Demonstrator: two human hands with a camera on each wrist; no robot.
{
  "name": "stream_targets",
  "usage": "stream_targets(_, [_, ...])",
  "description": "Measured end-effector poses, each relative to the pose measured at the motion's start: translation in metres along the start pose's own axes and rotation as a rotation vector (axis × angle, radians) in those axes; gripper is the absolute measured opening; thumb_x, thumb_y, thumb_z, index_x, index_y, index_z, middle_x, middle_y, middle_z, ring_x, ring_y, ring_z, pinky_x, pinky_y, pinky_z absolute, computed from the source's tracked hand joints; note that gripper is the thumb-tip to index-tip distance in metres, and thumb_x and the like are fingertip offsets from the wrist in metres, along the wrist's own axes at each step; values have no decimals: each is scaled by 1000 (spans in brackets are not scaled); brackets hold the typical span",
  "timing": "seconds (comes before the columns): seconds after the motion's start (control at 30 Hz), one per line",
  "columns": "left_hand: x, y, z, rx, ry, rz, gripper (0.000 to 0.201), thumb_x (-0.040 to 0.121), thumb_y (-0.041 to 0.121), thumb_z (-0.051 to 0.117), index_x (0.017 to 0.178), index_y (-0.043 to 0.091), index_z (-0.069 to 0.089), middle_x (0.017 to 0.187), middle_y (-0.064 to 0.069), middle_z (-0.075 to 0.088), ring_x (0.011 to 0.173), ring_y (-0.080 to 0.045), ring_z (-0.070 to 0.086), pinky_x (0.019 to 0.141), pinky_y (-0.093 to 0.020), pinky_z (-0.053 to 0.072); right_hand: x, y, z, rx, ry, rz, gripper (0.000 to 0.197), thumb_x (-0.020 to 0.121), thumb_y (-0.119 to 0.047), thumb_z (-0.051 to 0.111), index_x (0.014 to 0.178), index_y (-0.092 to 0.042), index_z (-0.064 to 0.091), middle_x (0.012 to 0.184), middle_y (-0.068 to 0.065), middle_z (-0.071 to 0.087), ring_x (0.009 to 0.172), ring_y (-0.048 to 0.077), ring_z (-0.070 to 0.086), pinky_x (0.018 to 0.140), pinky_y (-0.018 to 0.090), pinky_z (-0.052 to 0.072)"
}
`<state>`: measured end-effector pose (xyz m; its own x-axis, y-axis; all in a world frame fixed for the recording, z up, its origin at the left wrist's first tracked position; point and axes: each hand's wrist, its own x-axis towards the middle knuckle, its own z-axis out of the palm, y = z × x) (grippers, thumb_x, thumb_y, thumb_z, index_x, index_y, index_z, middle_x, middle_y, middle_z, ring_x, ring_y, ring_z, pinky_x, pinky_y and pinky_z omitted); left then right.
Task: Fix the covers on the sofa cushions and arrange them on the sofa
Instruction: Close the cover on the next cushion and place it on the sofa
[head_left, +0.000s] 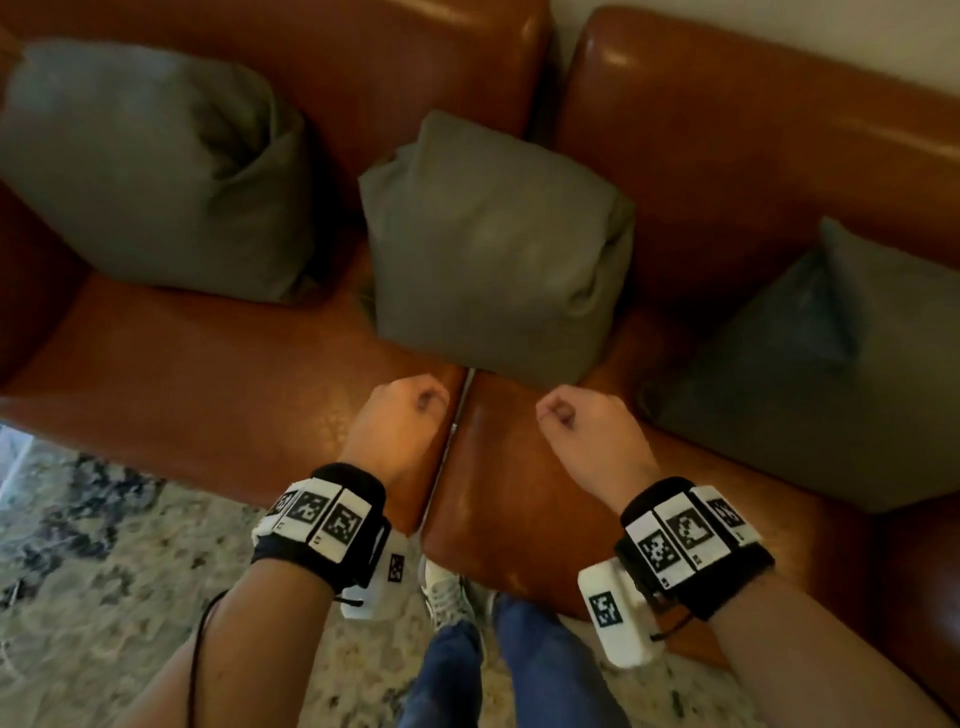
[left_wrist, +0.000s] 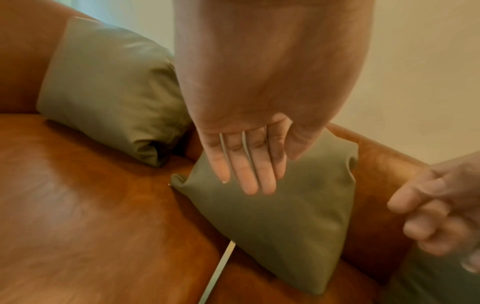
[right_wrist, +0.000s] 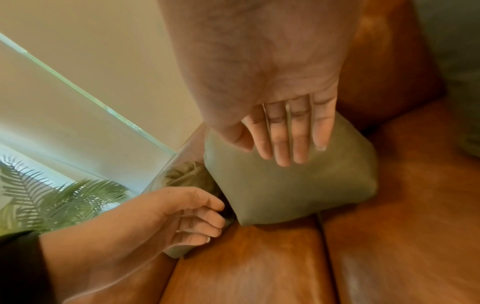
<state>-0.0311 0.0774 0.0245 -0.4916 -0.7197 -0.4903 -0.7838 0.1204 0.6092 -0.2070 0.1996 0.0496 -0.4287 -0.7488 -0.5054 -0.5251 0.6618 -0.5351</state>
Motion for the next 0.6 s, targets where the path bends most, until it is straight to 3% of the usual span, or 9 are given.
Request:
stream_targets(0.07, [11,1,-15,21,3,-4,20,95,18,49,96,25,68,93,5,68,85,-15,64,78,-33,53,22,-20,-9,11,68,-99,15,92,-30,56,99,-23,67,92,-7,65,87,11,61,80,38,55])
stream_targets(0.17, [25,1,-34,58,16,-16,18,95,20,51,89,27,67,84,4,68,76,-16,63,68,-31,51,68,-58,-27,-44,148,-274,22,90,-32,58,105,-19,66,102,-1,64,99,19,57,87,39,49])
stream_targets(0.3, [52,6,-59,54,95,21,18,94,21,53,98,22,71,88,1,70,79,-16,64,74,-35,54,144,-123,-54,-231,250,-407,33,90,-37,55,117,-20,60,118,5,56,114,27,47,93,42,43])
stream_targets(0.53, [107,14,-96,17,125,64,21,92,29,50,95,21,69,88,0,70,83,-19,65,78,-44,54,238,-173,-51,-466,122,-335,60,91,-48,52,145,-26,37,146,8,36,133,32,34,104,48,33])
stream_targets(0.6, [130,14,-110,0,157,85,18,92,26,53,96,19,69,91,-2,70,88,-20,65,82,-43,53,251,-177,-45,-465,85,-315,60,91,-50,52,145,-29,36,147,8,35,134,33,34,106,50,31])
